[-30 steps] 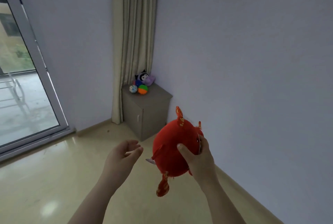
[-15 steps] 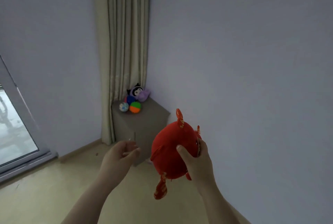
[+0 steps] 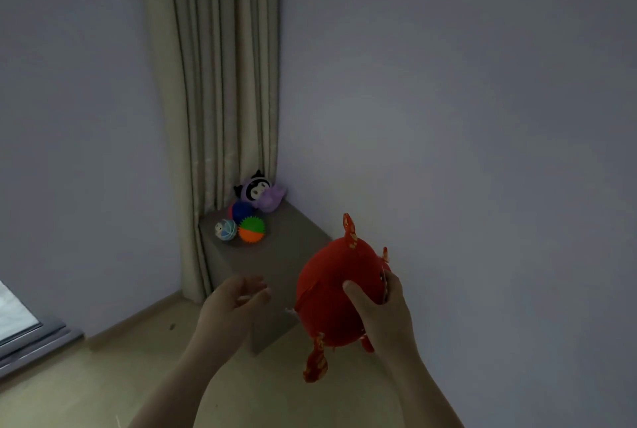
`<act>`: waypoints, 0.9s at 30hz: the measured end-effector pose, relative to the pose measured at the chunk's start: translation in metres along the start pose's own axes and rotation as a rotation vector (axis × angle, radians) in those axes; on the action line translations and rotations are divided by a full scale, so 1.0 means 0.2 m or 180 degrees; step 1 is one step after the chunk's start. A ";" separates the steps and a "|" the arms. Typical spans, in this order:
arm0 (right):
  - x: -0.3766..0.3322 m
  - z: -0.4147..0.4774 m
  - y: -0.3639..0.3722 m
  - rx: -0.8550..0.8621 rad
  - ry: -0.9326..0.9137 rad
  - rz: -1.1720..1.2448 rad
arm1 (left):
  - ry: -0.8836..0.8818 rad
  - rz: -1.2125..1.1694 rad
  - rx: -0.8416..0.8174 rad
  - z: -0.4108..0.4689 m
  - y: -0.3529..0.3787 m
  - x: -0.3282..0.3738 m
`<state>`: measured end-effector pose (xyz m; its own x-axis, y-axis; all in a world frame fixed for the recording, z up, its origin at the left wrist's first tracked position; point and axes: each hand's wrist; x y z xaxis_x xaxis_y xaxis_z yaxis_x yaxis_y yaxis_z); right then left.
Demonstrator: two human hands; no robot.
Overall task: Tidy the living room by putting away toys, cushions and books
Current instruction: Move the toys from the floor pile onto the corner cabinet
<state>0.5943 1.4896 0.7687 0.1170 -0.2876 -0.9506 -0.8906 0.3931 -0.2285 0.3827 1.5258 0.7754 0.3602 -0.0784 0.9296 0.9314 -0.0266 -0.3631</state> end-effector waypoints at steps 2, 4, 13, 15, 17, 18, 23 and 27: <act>-0.03 0.18 0.07 -0.0003 0.0084 0.0022 | -0.0035 -0.0033 -0.0064 0.21 0.01 -0.02; -0.07 0.34 0.14 0.0031 0.0153 0.0001 | -0.0088 -0.0078 -0.0129 0.41 0.02 -0.05; -0.14 0.94 0.31 0.0134 0.0475 0.0069 | -0.0077 0.0135 -0.0273 1.07 0.12 -0.11; -0.15 1.10 0.32 0.0133 0.0567 0.0135 | -0.0205 0.0189 -0.0333 1.21 0.18 -0.14; -0.15 1.29 0.33 0.0088 0.0604 0.0159 | -0.0259 0.0236 -0.0324 1.35 0.26 -0.16; -0.15 1.39 0.33 0.0034 0.0637 0.0131 | -0.0304 0.0245 -0.0259 1.41 0.29 -0.16; -0.18 1.78 0.36 -0.0253 0.0660 0.0015 | -0.0472 0.0238 0.0018 1.63 0.41 -0.17; -0.22 2.06 0.40 -0.0404 0.0665 -0.0141 | -0.0674 0.0291 0.0166 1.79 0.46 -0.20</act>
<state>0.6996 1.8937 0.7053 0.0756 -0.4818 -0.8730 -0.9362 0.2671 -0.2284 0.4724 1.8834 0.7278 0.4412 0.1329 0.8875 0.8938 0.0231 -0.4478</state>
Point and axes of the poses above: each hand's wrist, its own z-axis towards the middle knuckle, its own y-axis out of the palm, x = y × z, and after that the axes turned 9 degrees about y, right-handed
